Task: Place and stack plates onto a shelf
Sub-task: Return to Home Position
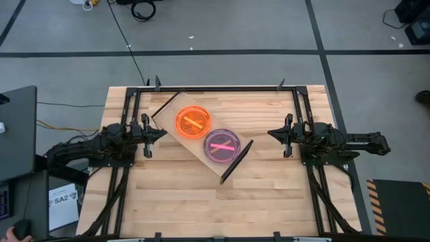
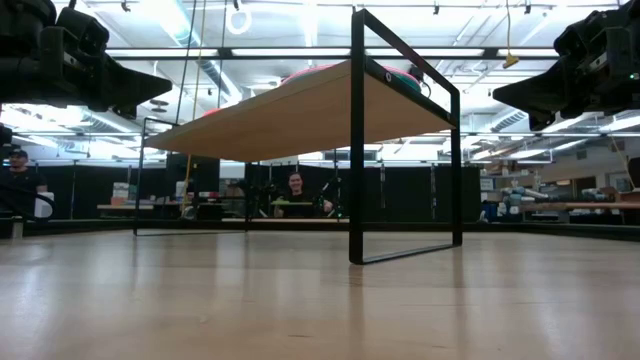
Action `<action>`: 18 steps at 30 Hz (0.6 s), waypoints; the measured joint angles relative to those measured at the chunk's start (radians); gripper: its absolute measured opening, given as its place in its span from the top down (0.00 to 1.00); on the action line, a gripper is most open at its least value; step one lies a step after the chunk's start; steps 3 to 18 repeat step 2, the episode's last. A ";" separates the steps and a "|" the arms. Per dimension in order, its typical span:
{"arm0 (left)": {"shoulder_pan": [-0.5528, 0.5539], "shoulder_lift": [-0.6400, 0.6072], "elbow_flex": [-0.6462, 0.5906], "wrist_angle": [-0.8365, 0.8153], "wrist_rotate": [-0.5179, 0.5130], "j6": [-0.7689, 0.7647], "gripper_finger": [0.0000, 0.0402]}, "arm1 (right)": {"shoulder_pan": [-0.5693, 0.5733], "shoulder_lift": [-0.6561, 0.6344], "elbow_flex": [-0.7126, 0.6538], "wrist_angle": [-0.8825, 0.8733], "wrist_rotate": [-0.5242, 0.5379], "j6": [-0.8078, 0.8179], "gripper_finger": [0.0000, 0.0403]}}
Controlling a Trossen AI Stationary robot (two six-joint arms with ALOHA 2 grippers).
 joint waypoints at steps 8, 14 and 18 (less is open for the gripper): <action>0.000 0.000 0.000 0.000 0.000 0.000 0.97 | 0.000 0.000 0.000 0.000 0.000 0.000 0.96; 0.000 0.000 0.000 0.000 0.000 0.000 0.97 | 0.000 0.000 0.000 0.000 0.000 0.000 0.96; 0.000 0.000 0.000 0.000 0.000 0.000 0.97 | 0.000 0.000 0.000 0.000 0.000 0.000 0.96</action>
